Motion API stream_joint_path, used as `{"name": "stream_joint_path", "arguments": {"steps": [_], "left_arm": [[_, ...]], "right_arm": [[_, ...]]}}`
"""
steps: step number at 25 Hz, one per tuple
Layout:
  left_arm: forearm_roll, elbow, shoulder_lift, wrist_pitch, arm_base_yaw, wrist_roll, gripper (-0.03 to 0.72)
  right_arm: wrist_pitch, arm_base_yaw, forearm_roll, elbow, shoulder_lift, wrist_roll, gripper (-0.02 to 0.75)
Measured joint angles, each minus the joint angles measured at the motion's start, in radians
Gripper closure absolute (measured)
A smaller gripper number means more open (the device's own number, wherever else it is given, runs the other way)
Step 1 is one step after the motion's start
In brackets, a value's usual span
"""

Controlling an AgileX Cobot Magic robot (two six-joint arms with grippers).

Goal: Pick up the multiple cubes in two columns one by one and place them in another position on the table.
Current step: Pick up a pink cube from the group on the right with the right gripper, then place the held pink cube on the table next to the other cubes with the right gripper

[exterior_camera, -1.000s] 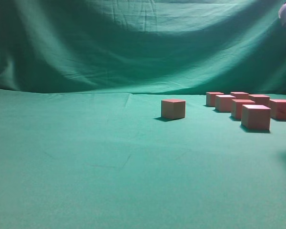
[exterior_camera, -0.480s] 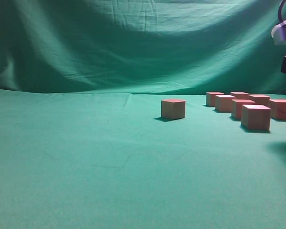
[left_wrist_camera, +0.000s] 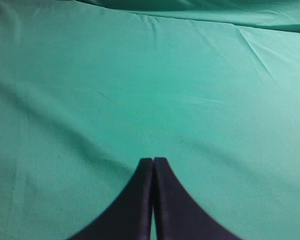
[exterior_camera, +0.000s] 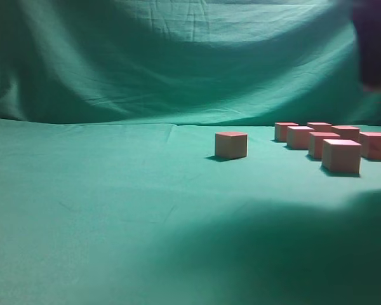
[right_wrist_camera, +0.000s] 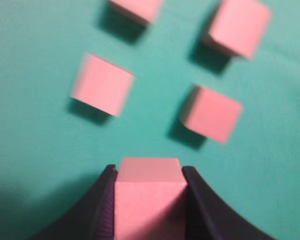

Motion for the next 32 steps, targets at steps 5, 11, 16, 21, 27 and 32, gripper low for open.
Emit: {"name": "stream_joint_path", "arguments": {"steps": [5, 11, 16, 21, 27, 32], "left_arm": [[0.0, 0.0, 0.0, 0.0, 0.0, 0.0, 0.688], [0.0, 0.0, 0.0, 0.0, 0.0, 0.0, 0.688], [0.0, 0.0, 0.0, 0.0, 0.0, 0.0, 0.688], [0.0, 0.0, 0.0, 0.0, 0.0, 0.0, 0.688], [0.0, 0.0, 0.0, 0.0, 0.0, 0.0, 0.688], [0.0, 0.0, 0.0, 0.0, 0.0, 0.0, 0.688]], "right_arm": [[0.032, 0.14, 0.004, -0.19, 0.021, -0.02, 0.469], [0.141, 0.246, 0.002, -0.466, 0.221, -0.137, 0.469], [0.216, 0.278, 0.002, -0.695, 0.424, -0.261, 0.469], [0.22, 0.281, 0.0, -0.839, 0.567, -0.368, 0.469], [0.216, 0.281, 0.0, -0.854, 0.631, -0.52, 0.469], [0.161, 0.281, 0.0, -0.854, 0.655, -0.568, 0.469]]}}
